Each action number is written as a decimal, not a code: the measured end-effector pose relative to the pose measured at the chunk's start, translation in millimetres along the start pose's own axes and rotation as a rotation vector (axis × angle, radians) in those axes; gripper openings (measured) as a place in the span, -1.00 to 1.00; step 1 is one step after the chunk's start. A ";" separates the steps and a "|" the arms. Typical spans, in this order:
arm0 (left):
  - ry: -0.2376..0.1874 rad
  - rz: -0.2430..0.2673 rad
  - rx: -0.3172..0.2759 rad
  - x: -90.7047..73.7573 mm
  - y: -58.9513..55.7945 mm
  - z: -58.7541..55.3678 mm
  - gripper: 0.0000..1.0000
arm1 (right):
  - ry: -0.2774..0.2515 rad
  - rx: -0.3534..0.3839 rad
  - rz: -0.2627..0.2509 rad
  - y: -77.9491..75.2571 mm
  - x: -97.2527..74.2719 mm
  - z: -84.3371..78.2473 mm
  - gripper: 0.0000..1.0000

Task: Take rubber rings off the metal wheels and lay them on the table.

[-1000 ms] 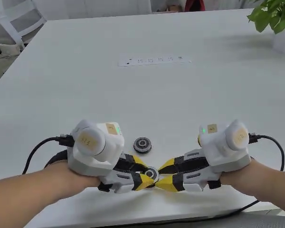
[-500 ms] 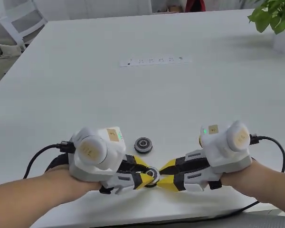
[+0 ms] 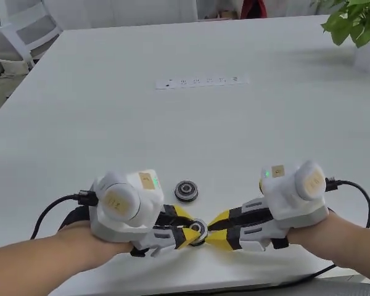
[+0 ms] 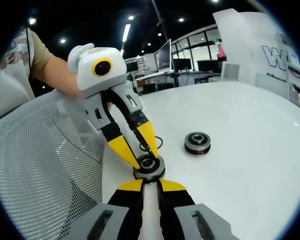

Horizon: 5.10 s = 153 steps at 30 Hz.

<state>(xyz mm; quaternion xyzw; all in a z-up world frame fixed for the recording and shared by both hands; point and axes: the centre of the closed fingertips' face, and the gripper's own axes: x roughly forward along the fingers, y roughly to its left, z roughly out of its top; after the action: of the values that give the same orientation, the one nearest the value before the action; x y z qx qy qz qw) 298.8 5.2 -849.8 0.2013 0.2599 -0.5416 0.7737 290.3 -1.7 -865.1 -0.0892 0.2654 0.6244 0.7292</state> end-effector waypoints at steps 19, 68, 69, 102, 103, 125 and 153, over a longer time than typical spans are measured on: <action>0.004 0.016 0.025 0.5 -0.2 -0.4 -0.74 | -0.085 0.294 -0.002 -7.7 -6.3 0.6 -1.00; 0.013 0.039 0.029 1.9 0.4 0.3 -0.76 | -0.168 0.381 0.072 1.2 -2.5 21.2 -1.00; 0.012 0.040 0.029 2.0 0.3 0.5 -0.76 | -0.167 0.381 0.073 1.6 -2.5 20.8 -1.00; -0.009 0.034 0.023 3.1 -0.7 2.2 -0.74 | -0.183 0.379 0.064 -1.7 -4.2 21.4 -1.00; -0.009 0.032 0.023 3.2 -0.8 2.3 -0.74 | -0.182 0.378 0.063 -1.9 -4.1 21.2 -1.00; -0.008 0.018 0.009 2.4 0.2 4.3 -0.66 | -0.189 0.385 0.053 -4.4 -6.7 22.1 -1.00; -0.090 0.003 -0.018 -37.4 -4.4 26.2 -0.33 | -0.238 0.391 0.065 -5.3 -17.0 45.6 -1.00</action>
<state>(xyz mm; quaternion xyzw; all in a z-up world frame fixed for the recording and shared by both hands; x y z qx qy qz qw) 289.0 15.7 -806.2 0.1704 0.2293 -0.5467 0.7871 306.5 3.6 -819.2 0.1369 0.2962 0.5903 0.7383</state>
